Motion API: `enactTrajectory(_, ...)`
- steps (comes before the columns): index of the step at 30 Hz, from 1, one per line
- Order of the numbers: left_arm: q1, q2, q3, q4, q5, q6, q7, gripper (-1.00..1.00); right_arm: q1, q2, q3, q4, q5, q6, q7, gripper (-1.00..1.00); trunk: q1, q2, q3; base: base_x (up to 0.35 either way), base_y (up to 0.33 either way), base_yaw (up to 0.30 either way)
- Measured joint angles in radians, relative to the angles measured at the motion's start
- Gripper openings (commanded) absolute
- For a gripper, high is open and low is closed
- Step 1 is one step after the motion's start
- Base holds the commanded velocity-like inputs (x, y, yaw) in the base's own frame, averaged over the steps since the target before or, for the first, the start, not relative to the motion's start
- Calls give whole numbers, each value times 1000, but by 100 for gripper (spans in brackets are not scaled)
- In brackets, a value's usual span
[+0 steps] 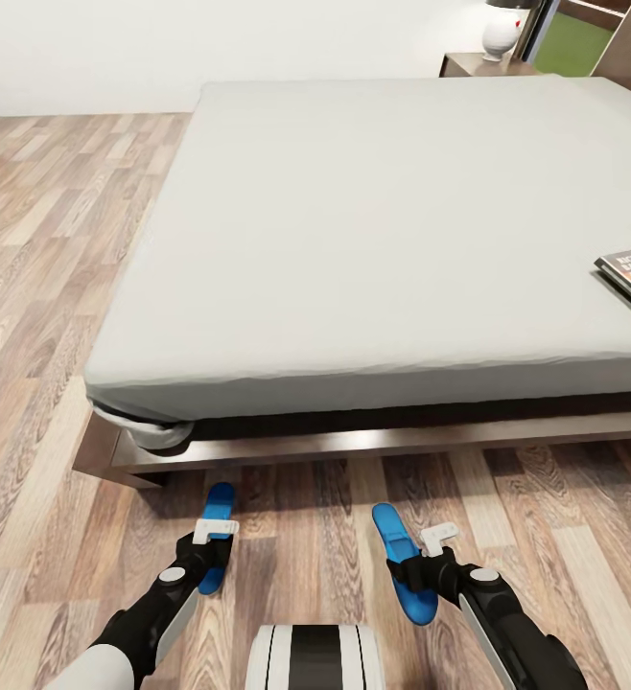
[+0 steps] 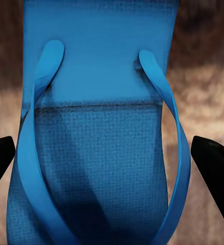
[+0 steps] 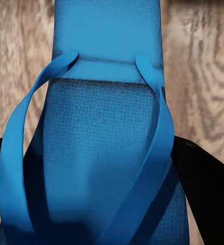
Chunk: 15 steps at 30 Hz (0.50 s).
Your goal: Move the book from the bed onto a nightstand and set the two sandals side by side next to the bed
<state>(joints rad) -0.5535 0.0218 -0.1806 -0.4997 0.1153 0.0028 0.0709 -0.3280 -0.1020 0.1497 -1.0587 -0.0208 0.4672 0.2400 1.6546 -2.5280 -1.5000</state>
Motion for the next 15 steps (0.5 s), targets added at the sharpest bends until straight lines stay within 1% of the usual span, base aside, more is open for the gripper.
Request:
enactTrajectory(7,0,0,0,-1,0,-1,0,-100,0,-1,-1,-1,0,-1,1,-100,0,0,0,0,0,0)
enactTrajectory(10,0,0,0,-1,0,-1,0,-100,1,-1,-1,-19,0,-2,1,-100,1,-1,-11,0,0,0)
enactTrajectory(15,0,0,0,-2,0,-1,0,-100,22,-1,-2,-47,0,0,2,-100,1,-1,-12,0,0,0)
